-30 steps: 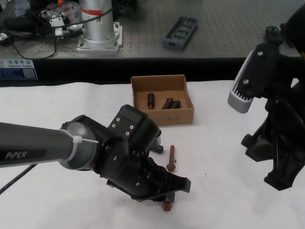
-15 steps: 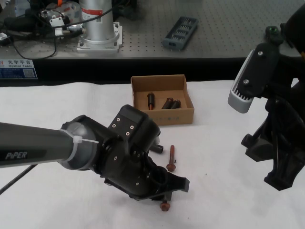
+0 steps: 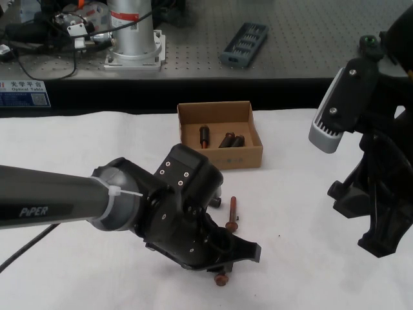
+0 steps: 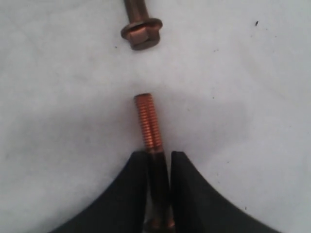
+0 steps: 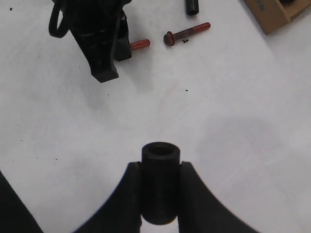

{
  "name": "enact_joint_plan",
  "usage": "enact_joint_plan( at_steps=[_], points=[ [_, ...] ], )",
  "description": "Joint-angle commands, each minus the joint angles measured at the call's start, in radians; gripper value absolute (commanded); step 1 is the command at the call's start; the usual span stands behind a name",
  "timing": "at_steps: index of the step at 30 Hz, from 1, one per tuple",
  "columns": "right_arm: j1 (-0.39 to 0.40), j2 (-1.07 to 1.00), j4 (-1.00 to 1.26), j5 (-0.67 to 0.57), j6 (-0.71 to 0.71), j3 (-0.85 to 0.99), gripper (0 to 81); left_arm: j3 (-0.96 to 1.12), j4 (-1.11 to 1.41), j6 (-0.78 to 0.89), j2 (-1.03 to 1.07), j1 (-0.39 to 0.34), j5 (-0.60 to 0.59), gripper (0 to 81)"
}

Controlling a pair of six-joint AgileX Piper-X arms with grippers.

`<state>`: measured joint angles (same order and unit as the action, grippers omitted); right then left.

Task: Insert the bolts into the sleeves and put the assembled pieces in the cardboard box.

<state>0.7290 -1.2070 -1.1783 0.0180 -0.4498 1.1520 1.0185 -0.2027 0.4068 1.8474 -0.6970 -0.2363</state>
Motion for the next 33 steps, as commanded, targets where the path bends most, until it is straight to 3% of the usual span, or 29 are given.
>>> enact_joint_plan(
  at_steps=[1, 10, 14, 19, 24, 26, 30, 33],
  points=[
    [-0.008, 0.011, 0.001, -0.005, 0.001, 0.001, 2.9, -0.006, -0.014, 0.014, 0.038, -0.016, -0.008, 0.6],
    [-0.008, 0.011, 0.001, -0.005, 0.001, 0.001, 2.9, -0.006, -0.042, -0.003, 0.019, -0.016, -0.008, 0.6],
    [-0.008, 0.011, 0.001, -0.005, 0.001, 0.001, 2.9, -0.006, -0.092, -0.157, -0.010, -0.013, 0.030, 0.6],
    [-0.008, 0.011, 0.001, -0.005, 0.001, 0.001, 2.9, -0.006, -0.138, -0.578, -0.033, -0.013, 0.140, 0.6],
    [-0.008, 0.011, 0.001, -0.005, 0.001, 0.001, 2.9, -0.006, -0.144, -1.249, -0.033, -0.013, 0.206, 0.6],
    [-0.008, 0.011, 0.003, -0.005, 0.001, 0.001, 2.9, -0.006, -0.123, -1.494, -0.033, -0.001, 0.190, 0.6],
    [-0.008, 0.011, 0.003, -0.005, -0.003, 0.001, 2.9, -0.006, -0.061, -1.682, -0.033, 0.034, 0.111, 0.6],
    [-0.008, 0.011, 0.003, -0.005, -0.042, 0.001, 2.9, -0.006, -0.050, -1.915, -0.033, 0.055, 0.051, 0.6]
  ],
)
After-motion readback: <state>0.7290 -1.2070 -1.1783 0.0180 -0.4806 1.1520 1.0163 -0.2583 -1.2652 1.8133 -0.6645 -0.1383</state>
